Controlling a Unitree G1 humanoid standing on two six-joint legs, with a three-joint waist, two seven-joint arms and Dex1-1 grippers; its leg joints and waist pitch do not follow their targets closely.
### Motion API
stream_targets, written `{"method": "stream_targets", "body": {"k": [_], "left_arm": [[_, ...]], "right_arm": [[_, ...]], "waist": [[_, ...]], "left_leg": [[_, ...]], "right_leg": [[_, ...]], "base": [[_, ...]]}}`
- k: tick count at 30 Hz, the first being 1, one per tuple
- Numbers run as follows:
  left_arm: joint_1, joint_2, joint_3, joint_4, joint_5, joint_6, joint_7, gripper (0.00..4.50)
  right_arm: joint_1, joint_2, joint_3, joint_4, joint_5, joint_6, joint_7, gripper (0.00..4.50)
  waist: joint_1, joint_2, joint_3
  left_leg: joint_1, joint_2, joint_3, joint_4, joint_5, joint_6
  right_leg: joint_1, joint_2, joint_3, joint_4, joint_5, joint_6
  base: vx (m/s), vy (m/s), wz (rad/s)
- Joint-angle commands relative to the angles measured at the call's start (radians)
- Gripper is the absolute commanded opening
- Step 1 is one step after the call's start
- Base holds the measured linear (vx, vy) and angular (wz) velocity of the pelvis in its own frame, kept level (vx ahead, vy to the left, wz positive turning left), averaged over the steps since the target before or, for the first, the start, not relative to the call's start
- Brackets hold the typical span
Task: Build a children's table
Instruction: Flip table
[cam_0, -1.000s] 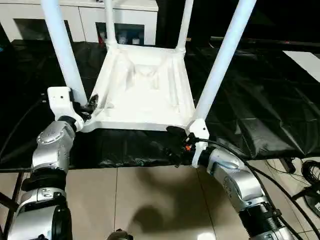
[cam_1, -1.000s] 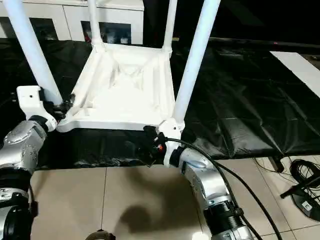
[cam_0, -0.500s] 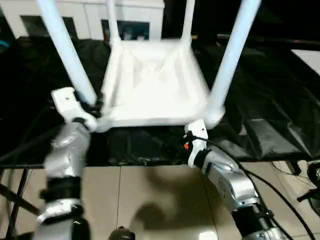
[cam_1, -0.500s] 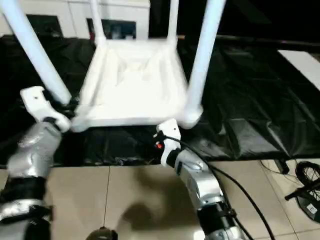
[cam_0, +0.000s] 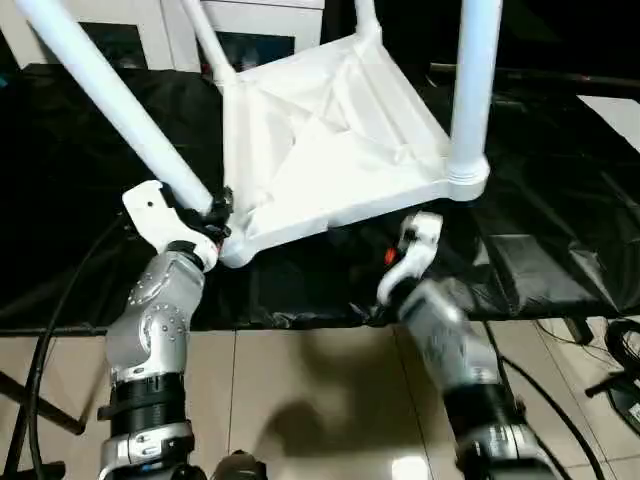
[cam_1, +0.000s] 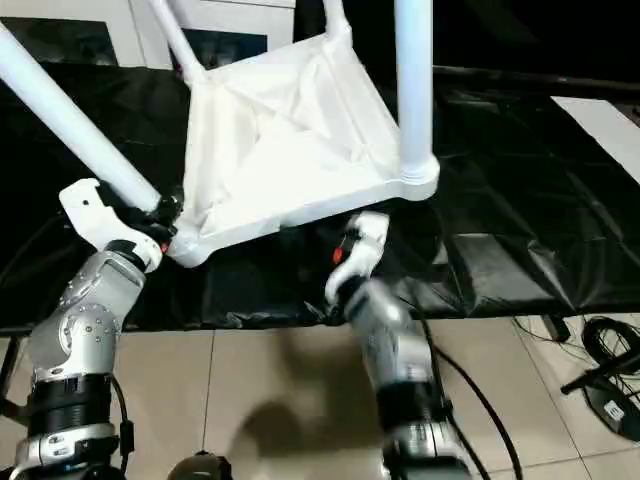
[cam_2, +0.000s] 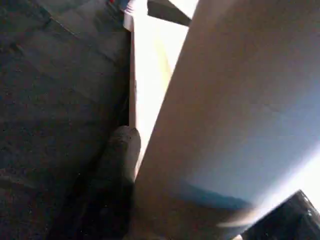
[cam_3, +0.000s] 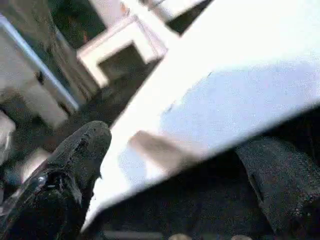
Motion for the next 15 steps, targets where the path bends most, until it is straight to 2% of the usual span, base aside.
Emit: {"method": "stream_targets", "body": {"k": [1,2,4,6,8,9,10,12,13,15], "left_arm": [[-0.01,-0.03,0.0,-0.047,-0.084,0.015,-0.003,2.39],[-0.005,-0.033,-0.003,-0.052,-0.086,0.023,-0.004,2.39],[-0.001,-0.034,-0.007,-0.06,-0.09,0.032,-0.006,2.39],[0.004,-0.037,-0.012,-0.07,-0.095,0.044,-0.006,2.39],[0.01,-0.041,-0.017,-0.082,-0.1,0.062,-0.009,2.39],[0.016,-0.041,-0.023,-0.09,-0.098,0.074,-0.013,2.39],[0.019,-0.041,-0.028,-0.093,-0.095,0.079,-0.015,2.39],[0.025,-0.045,-0.031,-0.104,-0.093,0.09,-0.014,2.39],[0.031,-0.047,-0.035,-0.114,-0.093,0.099,-0.015,2.39],[0.038,-0.051,-0.037,-0.125,-0.095,0.108,-0.015,2.39]], "right_arm": [[-0.023,-0.003,-0.042,0.055,0.034,-0.023,0.001,4.5],[-0.074,-0.002,-0.072,0.118,0.058,-0.023,0.007,4.5],[-0.115,-0.003,-0.092,0.169,0.073,-0.026,0.012,4.5],[-0.155,-0.004,-0.116,0.22,0.091,-0.027,0.014,4.5],[-0.198,-0.005,-0.138,0.279,0.102,-0.032,0.016,4.5],[-0.226,-0.005,-0.152,0.318,0.107,-0.034,0.013,4.5],[-0.24,-0.005,-0.159,0.336,0.11,-0.035,0.011,4.5],[-0.266,-0.005,-0.173,0.379,0.113,-0.043,0.017,4.5],[-0.288,-0.005,-0.187,0.414,0.118,-0.049,0.029,4.22],[-0.307,-0.005,-0.201,0.442,0.126,-0.055,0.035,4.15]], "waist": [[-0.003,0.008,-0.075],[-0.002,0.006,-0.075],[-0.003,0.007,-0.077],[-0.003,0.003,-0.076],[-0.002,0.003,-0.075],[-0.003,-0.001,-0.075],[-0.002,0.003,-0.075],[-0.003,0.001,-0.075],[-0.003,0.0,-0.076],[-0.002,0.001,-0.075]], "left_leg": [[0.052,0.05,-0.015,-0.059,-0.044,0.01],[0.052,0.048,-0.014,-0.059,-0.043,0.01],[0.049,0.046,-0.014,-0.057,-0.037,0.012],[0.046,0.046,-0.012,-0.054,-0.029,0.024],[0.046,0.047,-0.011,-0.055,-0.048,0.024],[0.046,0.048,-0.011,-0.056,-0.051,0.024],[0.047,0.049,-0.011,-0.057,-0.057,0.022],[0.048,0.05,-0.011,-0.057,-0.055,0.021],[0.048,0.051,-0.01,-0.057,-0.056,0.021],[0.046,0.05,-0.009,-0.058,-0.06,0.02]], "right_leg": [[0.027,-0.062,0.025,-0.044,0.322,-0.183],[0.027,-0.062,0.025,-0.044,0.323,-0.182],[0.028,-0.061,0.026,-0.042,0.323,-0.182],[0.026,-0.062,0.027,-0.039,0.334,-0.185],[0.025,-0.064,0.026,-0.04,0.306,-0.193],[0.026,-0.064,0.025,-0.041,0.298,-0.195],[0.025,-0.064,0.025,-0.042,0.276,-0.2],[0.023,-0.063,0.024,-0.042,0.27,-0.198],[0.023,-0.063,0.023,-0.039,0.27,-0.2],[0.023,-0.064,0.023,-0.041,0.258,-0.202]], "base": [[0.0,0.0,0.0],[0.0,0.0,0.0],[0.0,0.0,0.0],[0.0,0.0,0.0],[0.0,0.0,0.0],[0.0,0.0,0.0],[0.0,0.0,0.0],[0.0,0.0,0.0],[0.0,0.0,0.0],[0.0,0.0,0.0]]}}
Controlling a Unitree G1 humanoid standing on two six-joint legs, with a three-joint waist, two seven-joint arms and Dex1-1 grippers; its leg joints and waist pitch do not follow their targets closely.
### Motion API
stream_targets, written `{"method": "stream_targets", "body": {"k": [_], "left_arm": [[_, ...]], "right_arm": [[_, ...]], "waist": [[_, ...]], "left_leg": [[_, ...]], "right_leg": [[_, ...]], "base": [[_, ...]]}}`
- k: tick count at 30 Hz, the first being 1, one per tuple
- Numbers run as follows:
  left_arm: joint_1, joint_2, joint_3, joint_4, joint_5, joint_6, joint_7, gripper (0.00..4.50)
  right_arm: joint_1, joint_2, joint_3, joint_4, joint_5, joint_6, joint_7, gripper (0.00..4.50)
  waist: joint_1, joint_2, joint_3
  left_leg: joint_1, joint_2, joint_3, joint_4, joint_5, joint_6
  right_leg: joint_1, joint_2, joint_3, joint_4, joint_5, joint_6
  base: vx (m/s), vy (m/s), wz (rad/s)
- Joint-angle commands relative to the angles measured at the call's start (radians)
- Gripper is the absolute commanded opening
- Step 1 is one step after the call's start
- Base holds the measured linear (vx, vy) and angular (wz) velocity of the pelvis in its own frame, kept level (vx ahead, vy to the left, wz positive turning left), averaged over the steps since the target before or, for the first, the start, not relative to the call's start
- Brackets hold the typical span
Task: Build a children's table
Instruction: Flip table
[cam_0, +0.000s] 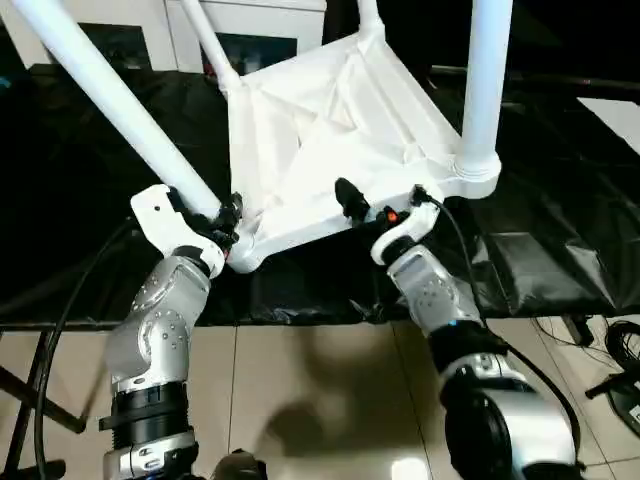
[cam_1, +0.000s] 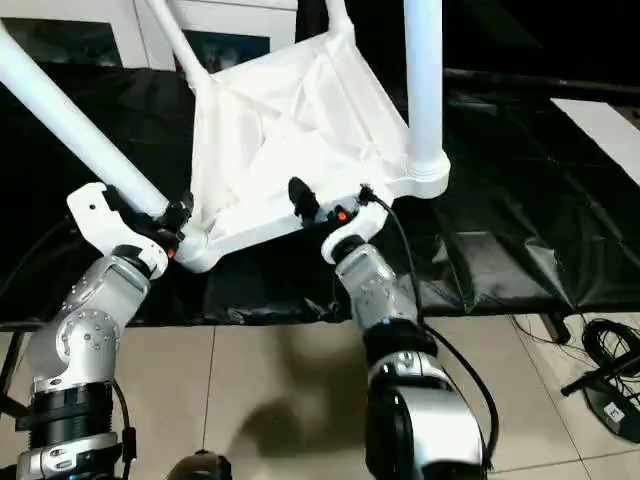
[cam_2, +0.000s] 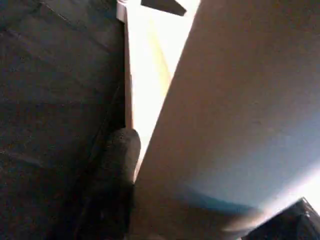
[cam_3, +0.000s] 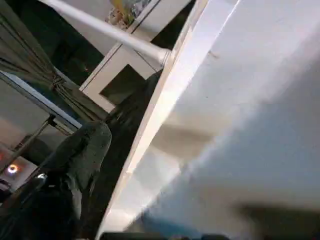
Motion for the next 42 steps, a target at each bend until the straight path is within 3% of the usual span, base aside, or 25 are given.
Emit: {"method": "stream_targets", "body": {"k": [1,6,8,14,15,17,19,20,25,27,29,32,37,38,42], "left_arm": [[-0.004,-0.035,-0.02,-0.036,-0.086,0.021,-0.017,2.39],[0.005,-0.033,-0.024,-0.048,-0.08,0.04,-0.015,2.39],[0.007,-0.031,-0.022,-0.05,-0.073,0.053,-0.01,2.39],[0.001,-0.01,-0.046,-0.038,-0.05,0.084,-0.027,2.39],[0.001,-0.01,-0.046,-0.038,-0.05,0.084,-0.027,2.39],[-0.003,0.005,-0.055,-0.029,-0.048,0.089,-0.053,2.95],[-0.014,0.01,-0.041,-0.02,-0.062,0.083,-0.067,3.11],[-0.017,0.022,-0.043,-0.017,-0.06,0.088,-0.077,3.31],[-0.009,0.149,-0.059,0.028,0.001,0.049,-0.161,3.66],[0.001,0.188,-0.051,0.043,0.014,0.03,-0.188,3.77],[0.048,0.287,-0.073,0.044,0.041,0.006,-0.283,3.97],[0.099,0.363,-0.111,0.019,0.067,-0.005,-0.367,3.97],[0.164,0.467,-0.187,-0.035,0.103,-0.069,-0.499,3.97],[0.174,0.484,-0.202,-0.053,0.102,-0.09,-0.533,3.97],[0.187,0.55,-0.262,-0.182,0.072,-0.148,-0.688,3.97]], "right_arm": [[-0.023,-0.008,-0.02,0.018,0.018,-0.013,0.014,4.1],[-0.046,-0.014,-0.043,0.061,0.019,-0.03,0.015,3.69],[-0.06,-0.019,-0.06,0.09,0.022,-0.042,0.026,3.31],[-0.077,-0.035,-0.085,0.119,0.018,-0.065,0.029,2.93],[-0.077,-0.035,-0.085,0.119,0.018,-0.065,0.029,2.89],[-0.084,-0.04,-0.096,0.126,0.018,-0.074,0.028,2.8],[-0.09,-0.047,-0.105,0.131,0.016,-0.088,0.019,2.56],[-0.094,-0.05,-0.109,0.132,0.017,-0.093,0.017,2.43],[-0.124,-0.081,-0.136,0.125,0.015,-0.15,-0.031,2.35],[-0.136,-0.095,-0.153,0.123,0.021,-0.163,-0.051,2.34],[-0.158,-0.127,-0.173,0.119,0.021,-0.197,-0.093,2.26],[-0.167,-0.157,-0.157,0.114,-0.011,-0.226,-0.131,2.19],[-0.171,-0.199,-0.096,0.095,-0.094,-0.239,-0.155,2.07],[-0.172,-0.205,-0.08,0.091,-0.116,-0.24,-0.159,2.06],[-0.167,-0.24,-0.018,0.058,-0.2,-0.235,-0.216,2.06]], "waist": [[-0.002,0.004,-0.076],[-0.001,0.001,-0.076],[-0.002,0.002,-0.077],[0.0,0.012,-0.079],[-0.001,0.009,-0.078],[-0.001,0.011,-0.079],[0.001,0.013,-0.08],[0.002,0.02,-0.081],[0.002,0.02,-0.082],[-0.001,0.031,-0.083],[-0.003,0.033,-0.084],[0.001,0.042,-0.082],[0.018,0.043,-0.082],[0.019,0.042,-0.08],[0.009,0.036,-0.076]], "left_leg": [[0.051,0.05,-0.012,-0.06,-0.076,0.013],[0.049,0.049,-0.011,-0.06,-0.074,0.013],[0.05,0.049,-0.009,-0.059,-0.073,0.015],[0.051,0.048,-0.009,-0.058,-0.072,0.007],[0.05,0.048,-0.009,-0.059,-0.078,0.005],[0.051,0.048,-0.009,-0.057,-0.074,0.005],[0.053,0.047,-0.008,-0.056,-0.069,-0.001],[0.053,0.046,-0.009,-0.056,-0.064,-0.003],[0.052,0.044,-0.008,-0.056,-0.061,0.004],[0.056,0.045,-0.01,-0.056,-0.065,-0.011],[0.057,0.043,-0.009,-0.056,-0.063,-0.021],[0.063,0.045,-0.006,-0.054,-0.066,-0.036],[0.067,0.044,-0.001,-0.057,-0.112,-0.066],[0.061,0.045,-0.004,-0.06,-0.119,-0.074],[0.059,0.045,-0.002,-0.069,-0.173,-0.102]], "right_leg": [[0.027,-0.063,0.024,-0.051,0.249,-0.198],[0.028,-0.066,0.024,-0.053,0.236,-0.194],[0.027,-0.064,0.024,-0.052,0.237,-0.195],[0.025,-0.062,0.024,-0.05,0.251,-0.193],[0.026,-0.062,0.024,-0.052,0.248,-0.194],[0.026,-0.062,0.023,-0.051,0.253,-0.197],[0.025,-0.06,0.023,-0.049,0.261,-0.205],[0.024,-0.059,0.022,-0.046,0.274,-0.21],[0.024,-0.058,0.021,-0.046,0.273,-0.204],[0.021,-0.056,0.019,-0.044,0.259,-0.2],[0.019,-0.053,0.018,-0.042,0.258,-0.199],[0.01,-0.05,0.017,-0.04,0.272,-0.199],[0.006,-0.048,0.018,-0.042,0.245,-0.17],[0.009,-0.052,0.017,-0.043,0.227,-0.171],[0.008,-0.053,0.017,-0.045,0.151,-0.173]], "base": [[0.0,0.0,0.0],[0.0,0.0,0.0],[0.0,0.0,0.0],[0.0,0.0,0.0],[0.0,0.0,0.0],[0.0,0.0,0.0],[0.0,0.0,0.0],[0.0,0.0,0.0],[0.0,0.0,0.0],[0.0,0.0,0.0],[0.0,0.0,0.0],[0.0,0.0,0.0],[0.0,0.0,0.0],[0.0,0.0,0.0],[0.0,0.0,0.0]]}}
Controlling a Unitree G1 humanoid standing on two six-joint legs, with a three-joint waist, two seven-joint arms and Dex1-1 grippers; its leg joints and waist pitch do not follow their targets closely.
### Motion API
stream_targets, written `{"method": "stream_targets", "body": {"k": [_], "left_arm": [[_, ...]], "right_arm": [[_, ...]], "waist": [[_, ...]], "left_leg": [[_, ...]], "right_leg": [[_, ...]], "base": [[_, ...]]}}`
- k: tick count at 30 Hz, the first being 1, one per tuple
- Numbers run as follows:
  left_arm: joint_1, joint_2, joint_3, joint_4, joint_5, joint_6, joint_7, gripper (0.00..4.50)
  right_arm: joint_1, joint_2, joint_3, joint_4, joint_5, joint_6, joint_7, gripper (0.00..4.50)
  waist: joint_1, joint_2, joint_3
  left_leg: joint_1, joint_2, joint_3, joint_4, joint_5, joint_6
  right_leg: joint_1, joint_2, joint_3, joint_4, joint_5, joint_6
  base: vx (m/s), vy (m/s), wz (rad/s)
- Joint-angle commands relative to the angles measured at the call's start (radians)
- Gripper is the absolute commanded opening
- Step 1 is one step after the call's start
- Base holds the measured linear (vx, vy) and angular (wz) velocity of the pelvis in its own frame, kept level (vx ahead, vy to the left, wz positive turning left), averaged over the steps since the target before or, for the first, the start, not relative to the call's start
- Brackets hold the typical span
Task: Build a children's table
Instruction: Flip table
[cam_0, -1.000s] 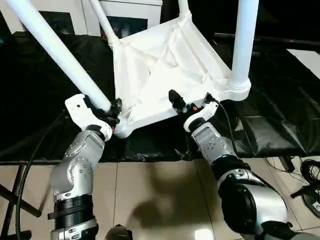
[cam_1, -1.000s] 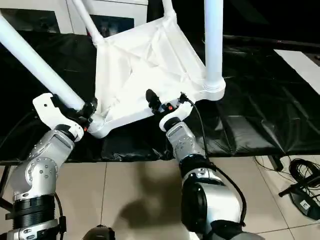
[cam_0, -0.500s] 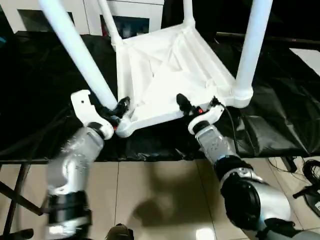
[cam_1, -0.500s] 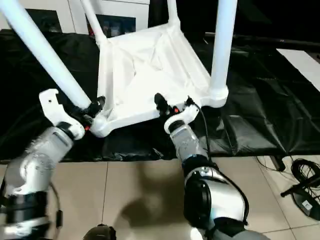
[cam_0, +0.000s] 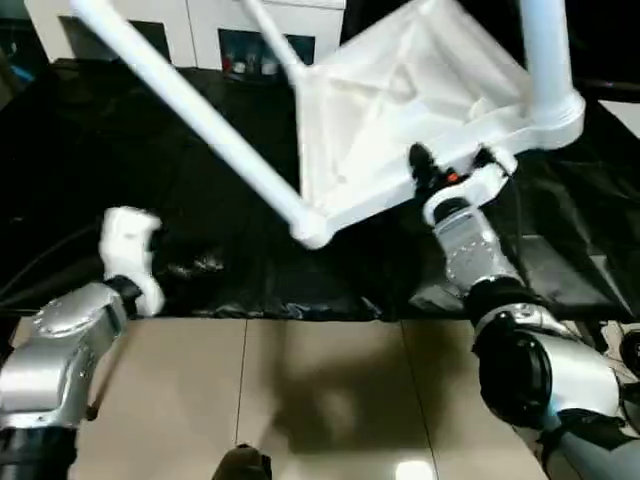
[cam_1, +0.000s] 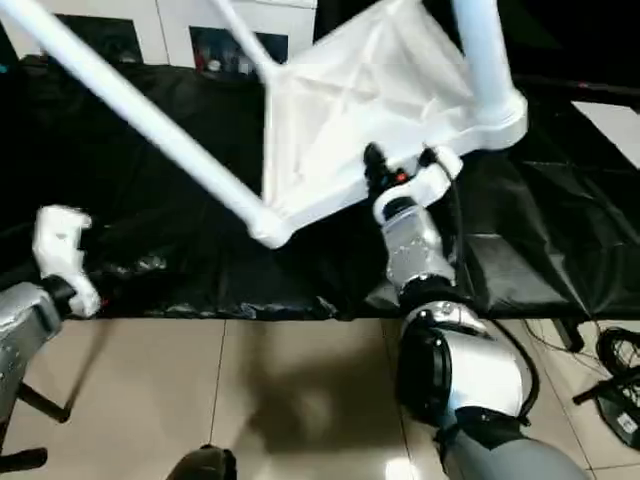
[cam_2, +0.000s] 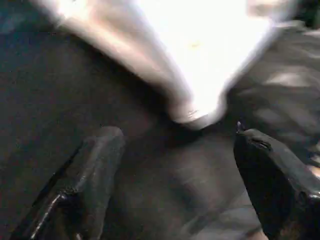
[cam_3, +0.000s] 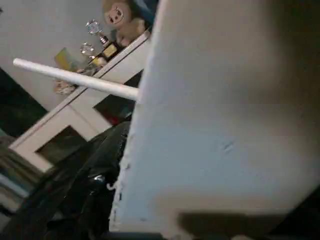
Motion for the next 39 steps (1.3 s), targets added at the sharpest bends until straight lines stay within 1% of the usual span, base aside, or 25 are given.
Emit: {"method": "stream_targets", "body": {"k": [1,2,3,4,5,6,7,9,10,11,13,15,16,17,18,19,20,24,28,30,31,33,35,36,39], "left_arm": [[-0.006,0.034,-0.034,-0.093,-0.017,-0.014,-0.072,3.97],[-0.019,0.043,-0.038,-0.122,-0.026,-0.007,-0.082,3.97],[-0.027,0.046,-0.037,-0.134,-0.031,-0.005,-0.086,3.97],[-0.048,0.054,-0.042,-0.152,-0.028,-0.01,-0.089,3.97],[-0.076,0.058,-0.044,-0.171,-0.029,-0.004,-0.086,3.97],[-0.125,0.065,-0.05,-0.19,-0.021,-0.013,-0.085,3.97],[-0.141,0.066,-0.053,-0.194,-0.016,-0.02,-0.084,3.97],[-0.185,0.071,-0.061,-0.193,0.009,-0.048,-0.08,3.97],[-0.208,0.074,-0.066,-0.191,0.025,-0.065,-0.077,3.97],[-0.247,0.074,-0.073,-0.176,0.061,-0.119,-0.072,3.97],[-0.315,0.08,-0.083,-0.149,0.128,-0.192,-0.052,3.97],[-0.41,0.091,-0.105,-0.09,0.247,-0.303,0.014,3.97],[-0.434,0.098,-0.116,-0.072,0.282,-0.337,0.028,3.97],[-0.456,0.106,-0.127,-0.053,0.309,-0.37,0.031,3.97],[-0.456,0.106,-0.127,-0.053,0.309,-0.37,0.031,3.97],[-0.502,0.113,-0.146,-0.009,0.372,-0.426,0.068,3.97],[-0.509,0.114,-0.149,-0.002,0.382,-0.437,0.075,3.97],[-0.604,0.124,-0.191,0.131,0.532,-0.59,0.16,3.97],[-0.648,0.147,-0.233,0.24,0.63,-0.661,0.208,3.97],[-0.69,0.157,-0.257,0.325,0.695,-0.727,0.259,3.97],[-0.701,0.157,-0.261,0.341,0.709,-0.735,0.274,3.97],[-0.735,0.156,-0.27,0.39,0.743,-0.765,0.307,3.97],[-0.779,0.151,-0.282,0.45,0.779,-0.798,0.345,3.97],[-0.802,0.151,-0.292,0.482,0.801,-0.814,0.365,3.97],[-0.857,0.146,-0.306,0.566,0.853,-0.821,0.436,3.97]], "right_arm": [[-0.009,-0.064,0.086,-0.068,-0.13,-0.052,-0.026,2.06],[-0.007,-0.074,0.106,-0.078,-0.155,-0.048,-0.041,2.06],[-0.006,-0.079,0.117,-0.082,-0.168,-0.046,-0.048,2.06],[-0.005,-0.085,0.131,-0.091,-0.183,-0.039,-0.055,2.06],[-0.002,-0.094,0.148,-0.101,-0.206,-0.034,-0.067,2.06],[0.0,-0.104,0.167,-0.116,-0.231,-0.022,-0.078,2.06],[0.001,-0.107,0.173,-0.12,-0.238,-0.017,-0.083,2.06],[0.001,-0.112,0.185,-0.129,-0.254,-0.011,-0.095,2.06],[0.002,-0.114,0.191,-0.135,-0.263,-0.01,-0.102,2.06],[0.001,-0.121,0.208,-0.144,-0.284,-0.002,-0.127,2.05],[-0.001,-0.129,0.231,-0.16,-0.308,0.011,-0.158,2.02],[-0.005,-0.136,0.258,-0.183,-0.342,0.029,-0.196,2.01],[-0.006,-0.138,0.265,-0.187,-0.351,0.033,-0.201,2.01],[-0.007,-0.136,0.268,-0.194,-0.357,0.042,-0.208,2.01],[-0.007,-0.136,0.268,-0.194,-0.357,0.042,-0.208,2.01],[-0.01,-0.135,0.287,-0.2,-0.384,0.048,-0.213,1.99],[-0.01,-0.135,0.289,-0.2,-0.386,0.048,-0.213,1.98],[-0.015,-0.124,0.327,-0.197,-0.413,0.049,-0.216,1.95],[-0.02,-0.115,0.338,-0.182,-0.422,0.051,-0.215,1.95],[-0.018,-0.108,0.35,-0.178,-0.438,0.049,-0.205,2.65],[-0.017,-0.105,0.349,-0.179,-0.435,0.047,-0.195,2.65],[-0.011,-0.098,0.352,-0.185,-0.433,0.048,-0.187,2.67],[-0.005,-0.099,0.371,-0.194,-0.456,0.05,-0.21,2.92],[0.001,-0.096,0.376,-0.203,-0.46,0.047,-0.214,3.04],[0.023,-0.087,0.381,-0.235,-0.464,0.041,-0.218,3.04]], "waist": [[-0.015,0.025,-0.083],[-0.017,0.025,-0.081],[-0.021,0.023,-0.075],[-0.02,0.023,-0.074],[-0.019,0.023,-0.07],[-0.02,0.023,-0.073],[-0.02,0.024,-0.072],[-0.025,0.019,-0.074],[-0.027,0.02,-0.074],[-0.032,0.02,-0.076],[-0.033,0.022,-0.078],[-0.029,0.022,-0.077],[-0.029,0.022,-0.077],[-0.029,0.021,-0.078],[-0.029,0.02,-0.077],[-0.028,0.023,-0.078],[-0.027,0.023,-0.08],[-0.026,0.023,-0.082],[-0.029,0.021,-0.083],[-0.028,0.022,-0.083],[-0.027,0.019,-0.083],[-0.028,0.022,-0.084],[-0.028,0.021,-0.084],[-0.028,0.022,-0.085],[-0.029,0.02,-0.085]], "left_leg": [[0.066,0.037,-0.016,-0.071,-0.184,-0.102],[0.066,0.036,-0.015,-0.072,-0.193,-0.104],[0.066,0.036,-0.011,-0.075,-0.237,-0.114],[0.067,0.036,-0.01,-0.077,-0.255,-0.117],[0.071,0.036,-0.01,-0.08,-0.295,-0.128],[0.072,0.038,-0.011,-0.08,-0.301,-0.137],[0.073,0.038,-0.011,-0.081,-0.306,-0.143],[0.067,0.035,-0.013,-0.079,-0.278,-0.146],[0.066,0.035,-0.013,-0.078,-0.271,-0.144],[0.061,0.034,-0.014,-0.076,-0.25,-0.14],[0.065,0.034,-0.012,-0.072,-0.229,-0.129],[0.068,0.036,-0.012,-0.072,-0.243,-0.128],[0.068,0.036,-0.012,-0.072,-0.243,-0.128],[0.066,0.037,-0.016,-0.074,-0.24,-0.14],[0.064,0.036,-0.016,-0.074,-0.239,-0.14],[0.067,0.036,-0.014,-0.071,-0.231,-0.144],[0.069,0.036,-0.013,-0.069,-0.23,-0.145],[0.066,0.036,-0.015,-0.069,-0.221,-0.144],[0.064,0.037,-0.016,-0.068,-0.218,-0.139],[0.065,0.036,-0.016,-0.068,-0.215,-0.135],[0.066,0.036,-0.015,-0.068,-0.216,-0.133],[0.067,0.038,-0.018,-0.07,-0.224,-0.138],[0.068,0.037,-0.016,-0.067,-0.213,-0.133],[0.068,0.037,-0.016,-0.067,-0.208,-0.132],[0.063,0.035,-0.017,-0.065,-0.182,-0.118]], "right_leg": [[0.013,-0.05,0.018,-0.046,0.138,-0.173],[0.012,-0.049,0.019,-0.047,0.127,-0.172],[0.009,-0.05,0.023,-0.054,0.065,-0.166],[0.009,-0.051,0.025,-0.057,0.04,-0.162],[0.006,-0.054,0.028,-0.065,-0.031,-0.152],[0.008,-0.056,0.029,-0.065,-0.051,-0.144],[0.005,-0.055,0.029,-0.067,-0.062,-0.14],[0.011,-0.055,0.03,-0.065,-0.038,-0.132],[0.011,-0.056,0.031,-0.064,-0.028,-0.132],[0.015,-0.056,0.03,-0.06,0.001,-0.133],[0.012,-0.052,0.03,-0.062,0.022,-0.131],[0.01,-0.05,0.032,-0.067,0.006,-0.122],[0.01,-0.05,0.032,-0.067,0.006,-0.122],[0.013,-0.053,0.029,-0.061,0.009,-0.118],[0.013,-0.053,0.029,-0.063,0.007,-0.118],[0.008,-0.052,0.029,-0.061,0.023,-0.124],[0.008,-0.052,0.029,-0.06,0.029,-0.124],[0.012,-0.053,0.028,-0.057,0.055,-0.125],[0.012,-0.056,0.027,-0.053,0.066,-0.134],[0.011,-0.056,0.028,-0.055,0.07,-0.137],[0.011,-0.056,0.028,-0.055,0.068,-0.137],[0.011,-0.058,0.026,-0.052,0.065,-0.144],[0.01,-0.056,0.027,-0.053,0.085,-0.153],[0.011,-0.058,0.027,-0.051,0.097,-0.156],[0.016,-0.058,0.027,-0.049,0.134,-0.154]], "base": [[0.0,0.0,0.0],[0.0,0.0,0.0],[0.0,0.0,0.0],[0.0,0.0,0.0],[0.0,0.0,0.0],[0.0,0.0,0.0],[0.0,0.0,0.0],[0.0,0.0,0.0],[0.0,0.0,0.0],[0.0,0.0,0.0],[0.0,0.0,0.0],[0.0,0.0,0.0],[0.0,0.0,0.0],[0.0,0.0,0.0],[0.0,0.0,0.0],[0.0,0.0,0.0],[0.0,0.0,0.0],[0.0,0.0,0.0],[0.0,0.0,0.0],[0.0,0.0,0.0],[0.0,0.0,0.0],[0.0,0.0,0.0],[0.0,0.0,0.0],[0.0,0.0,0.0],[0.0,0.0,0.0]]}}
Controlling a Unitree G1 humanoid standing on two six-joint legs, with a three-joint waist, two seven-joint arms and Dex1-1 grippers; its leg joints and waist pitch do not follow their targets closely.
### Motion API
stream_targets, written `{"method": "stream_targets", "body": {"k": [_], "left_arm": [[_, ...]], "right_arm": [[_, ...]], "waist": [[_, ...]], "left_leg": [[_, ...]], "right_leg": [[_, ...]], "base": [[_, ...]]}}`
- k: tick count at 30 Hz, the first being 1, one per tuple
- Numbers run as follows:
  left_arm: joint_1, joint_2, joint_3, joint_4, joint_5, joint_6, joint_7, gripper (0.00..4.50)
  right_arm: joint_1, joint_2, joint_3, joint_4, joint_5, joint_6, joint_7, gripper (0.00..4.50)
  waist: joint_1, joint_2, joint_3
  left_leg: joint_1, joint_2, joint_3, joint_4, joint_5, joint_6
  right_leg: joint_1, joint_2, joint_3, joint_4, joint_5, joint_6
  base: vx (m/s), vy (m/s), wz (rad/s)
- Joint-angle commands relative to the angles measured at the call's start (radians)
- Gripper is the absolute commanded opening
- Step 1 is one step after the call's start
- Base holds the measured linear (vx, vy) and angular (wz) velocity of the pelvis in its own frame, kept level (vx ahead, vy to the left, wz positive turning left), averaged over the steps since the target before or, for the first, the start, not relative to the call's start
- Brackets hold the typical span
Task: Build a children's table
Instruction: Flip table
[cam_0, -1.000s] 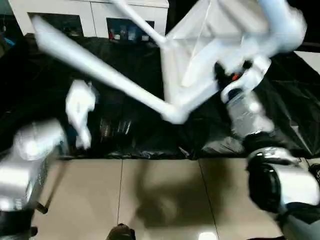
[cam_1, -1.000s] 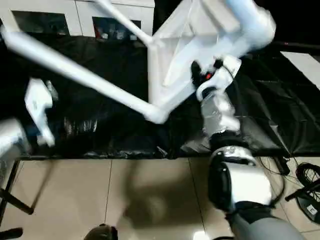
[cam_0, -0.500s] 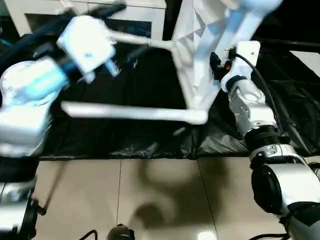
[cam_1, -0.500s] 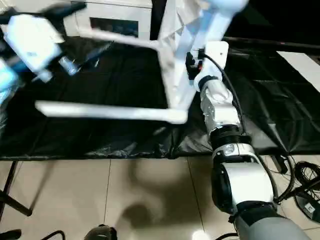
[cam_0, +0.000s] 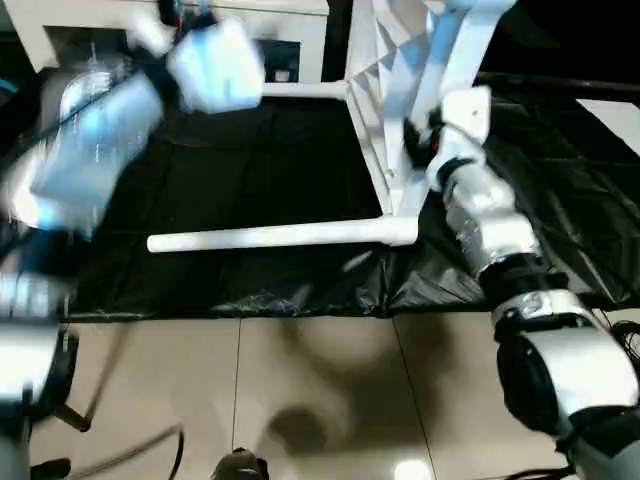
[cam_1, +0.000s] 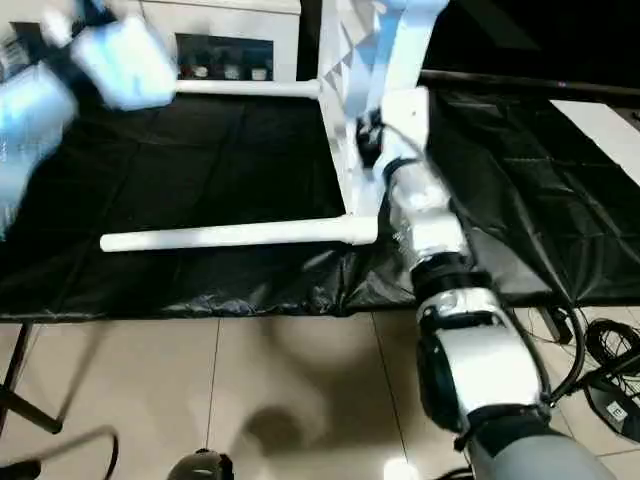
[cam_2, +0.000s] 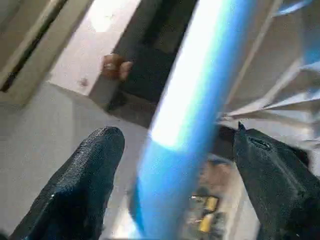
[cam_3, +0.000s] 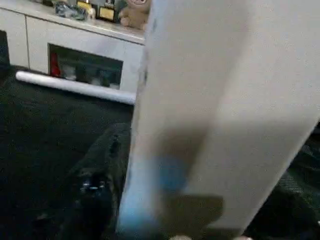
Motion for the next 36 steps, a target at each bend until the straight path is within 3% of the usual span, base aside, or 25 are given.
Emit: {"method": "stream_targets", "body": {"k": [1,2,4,5,6,7,10,11,13,15,17,19,21,24,25,26,28,30,36], "left_arm": [[-0.03,-0.003,-0.021,0.052,0.047,-0.013,0.058,3.97],[-0.055,-0.007,-0.022,0.086,0.066,-0.031,0.098,3.97],[-0.075,-0.01,-0.026,0.11,0.085,-0.046,0.134,3.97],[-0.092,-0.015,-0.032,0.139,0.097,-0.06,0.149,3.97],[-0.101,-0.019,-0.039,0.16,0.1,-0.064,0.149,3.97],[-0.102,-0.02,-0.04,0.163,0.101,-0.065,0.149,3.97],[-0.122,-0.038,-0.038,0.226,0.07,-0.107,0.129,3.68],[-0.125,-0.043,-0.038,0.237,0.063,-0.11,0.121,3.68],[-0.13,-0.05,-0.038,0.262,0.044,-0.132,0.107,3.58],[-0.125,-0.06,-0.04,0.281,0.013,-0.156,0.066,3.22],[-0.123,-0.067,-0.042,0.299,-0.008,-0.172,0.034,3.17],[-0.124,-0.065,-0.043,0.308,-0.004,-0.177,0.035,3.14],[-0.124,-0.064,-0.032,0.322,-0.018,-0.17,0.009,2.79],[-0.129,-0.065,-0.025,0.331,-0.024,-0.145,0.001,2.75],[-0.134,-0.066,-0.022,0.337,-0.032,-0.139,-0.006,2.53],[-0.14,-0.067,-0.019,0.344,-0.036,-0.123,-0.014,2.53],[-0.157,-0.07,-0.015,0.37,-0.046,-0.091,-0.032,2.43],[-0.164,-0.072,-0.013,0.382,-0.048,-0.079,-0.037,2.39],[-0.188,-0.088,-0.013,0.43,-0.051,-0.021,-0.076,2.27]], "right_arm": [[0.022,-0.002,0.003,-0.039,-0.005,0.005,-0.006,3.04],[0.038,0.003,0.004,-0.058,-0.005,0.005,0.001,3.04],[0.056,0.009,0.007,-0.08,-0.002,0.005,0.012,3.04],[0.07,0.013,0.009,-0.096,-0.004,0.007,0.017,3.04],[0.078,0.015,0.012,-0.105,-0.006,0.009,0.017,3.04],[0.079,0.015,0.012,-0.107,-0.007,0.01,0.016,3.04],[0.102,0.018,0.021,-0.146,-0.011,0.017,0.013,3.11],[0.107,0.018,0.022,-0.157,-0.012,0.018,0.015,3.11],[0.124,0.018,0.027,-0.188,-0.014,0.027,0.017,3.11],[0.158,0.017,0.03,-0.241,-0.014,0.043,0.021,3.11],[0.18,0.017,0.03,-0.275,-0.015,0.055,0.022,3.11],[0.198,0.016,0.032,-0.3,-0.015,0.061,0.024,3.11],[0.236,0.014,0.035,-0.352,-0.017,0.07,0.028,3.11],[0.26,0.012,0.038,-0.385,-0.017,0.077,0.032,3.11],[0.274,0.01,0.04,-0.408,-0.018,0.075,0.033,3.11],[0.293,0.009,0.04,-0.439,-0.016,0.075,0.038,3.11],[0.352,0.012,0.044,-0.525,0.0,0.068,0.061,3.11],[0.38,0.013,0.052,-0.558,0.011,0.065,0.085,3.11],[0.476,-0.001,0.11,-0.64,0.036,0.076,0.211,3.11]], "waist": [[-0.005,0.018,-0.084],[-0.004,0.025,-0.085],[-0.004,0.019,-0.087],[-0.002,0.02,-0.09],[0.0,0.028,-0.092],[-0.001,0.024,-0.091],[0.003,0.032,-0.096],[0.003,0.03,-0.094],[0.003,0.033,-0.093],[0.003,0.031,-0.091],[0.007,0.03,-0.089],[0.004,0.031,-0.086],[0.004,0.032,-0.082],[0.001,0.031,-0.078],[0.0,0.024,-0.077],[0.002,0.028,-0.075],[0.002,0.022,-0.072],[0.003,0.023,-0.07],[0.004,0.026,-0.068]], "left_leg": [[0.053,0.034,-0.023,-0.062,-0.177,-0.11],[0.053,0.033,-0.025,-0.06,-0.164,-0.107],[0.053,0.032,-0.024,-0.057,-0.147,-0.096],[0.052,0.032,-0.024,-0.055,-0.123,-0.088],[0.055,0.032,-0.024,-0.052,-0.114,-0.085],[0.053,0.031,-0.024,-0.051,-0.108,-0.083],[0.05,0.028,-0.025,-0.044,-0.069,-0.074],[0.05,0.029,-0.024,-0.045,-0.078,-0.069],[0.05,0.031,-0.025,-0.047,-0.118,-0.075],[0.052,0.032,-0.026,-0.05,-0.146,-0.082],[0.055,0.033,-0.025,-0.053,-0.169,-0.087],[0.056,0.035,-0.025,-0.057,-0.204,-0.097],[0.056,0.037,-0.027,-0.062,-0.242,-0.109],[0.06,0.04,-0.029,-0.069,-0.305,-0.131],[0.059,0.039,-0.028,-0.07,-0.312,-0.13],[0.059,0.04,-0.029,-0.072,-0.328,-0.129],[0.058,0.04,-0.03,-0.074,-0.337,-0.124],[0.057,0.04,-0.033,-0.078,-0.368,-0.119],[0.059,0.04,-0.034,-0.078,-0.393,-0.107]], "right_leg": [[0.016,-0.056,0.024,-0.049,0.137,-0.154],[0.015,-0.055,0.023,-0.046,0.157,-0.152],[0.018,-0.053,0.024,-0.046,0.199,-0.15],[0.018,-0.052,0.022,-0.042,0.23,-0.154],[0.015,-0.05,0.021,-0.041,0.252,-0.158],[0.016,-0.05,0.021,-0.04,0.263,-0.161],[0.018,-0.047,0.02,-0.032,0.33,-0.17],[0.015,-0.045,0.019,-0.033,0.336,-0.171],[0.014,-0.048,0.019,-0.035,0.298,-0.177],[0.014,-0.049,0.02,-0.038,0.272,-0.18],[0.013,-0.051,0.022,-0.041,0.249,-0.179],[0.01,-0.052,0.022,-0.044,0.203,-0.179],[0.007,-0.056,0.024,-0.05,0.146,-0.17],[0.002,-0.061,0.026,-0.057,0.051,-0.164],[0.002,-0.061,0.027,-0.06,0.035,-0.166],[0.0,-0.065,0.029,-0.063,-0.005,-0.164],[-0.001,-0.065,0.03,-0.067,-0.029,-0.157],[0.001,-0.069,0.031,-0.073,-0.082,-0.151],[-0.005,-0.069,0.033,-0.08,-0.119,-0.16]], "base": [[0.0,0.0,0.0],[0.0,0.0,0.0],[0.0,0.0,0.0],[0.0,0.0,0.0],[0.0,0.0,0.0],[0.0,0.0,0.0],[0.0,0.0,0.0],[0.0,0.0,0.0],[0.0,0.0,0.0],[0.0,0.0,0.0],[0.0,0.0,0.0],[0.0,0.0,0.0],[0.0,0.0,0.0],[0.0,0.0,0.0],[0.0,0.0,0.0],[0.0,0.0,0.0],[0.0,0.0,0.0],[0.0,0.0,0.0],[0.0,0.0,0.0]]}}
